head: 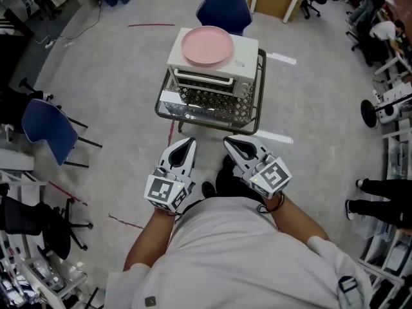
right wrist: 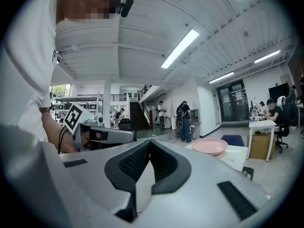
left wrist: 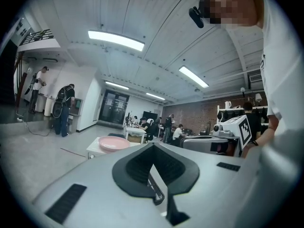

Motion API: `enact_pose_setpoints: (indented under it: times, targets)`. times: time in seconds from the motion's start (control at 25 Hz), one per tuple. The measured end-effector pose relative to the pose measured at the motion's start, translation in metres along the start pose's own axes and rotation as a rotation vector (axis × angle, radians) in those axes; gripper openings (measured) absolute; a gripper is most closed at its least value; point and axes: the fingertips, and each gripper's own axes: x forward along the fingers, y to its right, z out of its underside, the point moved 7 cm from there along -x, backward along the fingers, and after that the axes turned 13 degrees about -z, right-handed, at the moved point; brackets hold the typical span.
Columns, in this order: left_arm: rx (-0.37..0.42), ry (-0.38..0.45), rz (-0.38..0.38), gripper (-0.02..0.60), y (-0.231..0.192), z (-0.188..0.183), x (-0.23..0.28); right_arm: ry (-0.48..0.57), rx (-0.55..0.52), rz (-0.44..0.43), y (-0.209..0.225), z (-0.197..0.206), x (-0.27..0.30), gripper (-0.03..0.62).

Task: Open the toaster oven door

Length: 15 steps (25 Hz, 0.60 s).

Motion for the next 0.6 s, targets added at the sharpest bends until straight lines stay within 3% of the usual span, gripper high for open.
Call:
enact_pose_setpoints:
  times: [0.24,0.6]
  targets:
    - [0.016,-0.025,-0.005,0.015,-0.015,0.000,0.031,0.006,0.030,-0.039,0.040,0.001,0.019,0.020]
    - [0.077,-0.068,-0.007,0.017,-0.025,0.002,0.121,-0.021,0.034,-0.093,0.136,0.007,0.026,0.020]
